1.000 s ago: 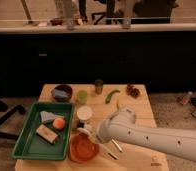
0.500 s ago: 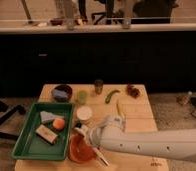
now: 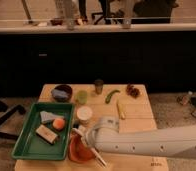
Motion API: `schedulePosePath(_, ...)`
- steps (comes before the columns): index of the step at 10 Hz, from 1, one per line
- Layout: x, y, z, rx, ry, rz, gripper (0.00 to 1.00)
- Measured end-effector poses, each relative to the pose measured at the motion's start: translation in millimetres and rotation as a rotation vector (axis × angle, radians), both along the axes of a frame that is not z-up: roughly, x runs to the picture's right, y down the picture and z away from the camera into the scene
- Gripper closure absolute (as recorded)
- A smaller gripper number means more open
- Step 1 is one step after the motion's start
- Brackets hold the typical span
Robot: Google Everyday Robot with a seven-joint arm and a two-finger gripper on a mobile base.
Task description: Place brush in red bowl
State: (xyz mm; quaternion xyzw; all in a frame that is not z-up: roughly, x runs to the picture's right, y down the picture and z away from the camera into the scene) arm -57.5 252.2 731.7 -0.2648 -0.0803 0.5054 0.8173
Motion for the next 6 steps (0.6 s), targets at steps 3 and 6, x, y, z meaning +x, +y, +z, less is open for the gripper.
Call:
schedulePosePath(3, -0.8, 0.1, -0.2, -0.001, -0.001, 0.0, 0.71)
schedulePosePath(6, -0.9, 0.4, 0.1, -0.002, -0.002, 0.001, 0.41)
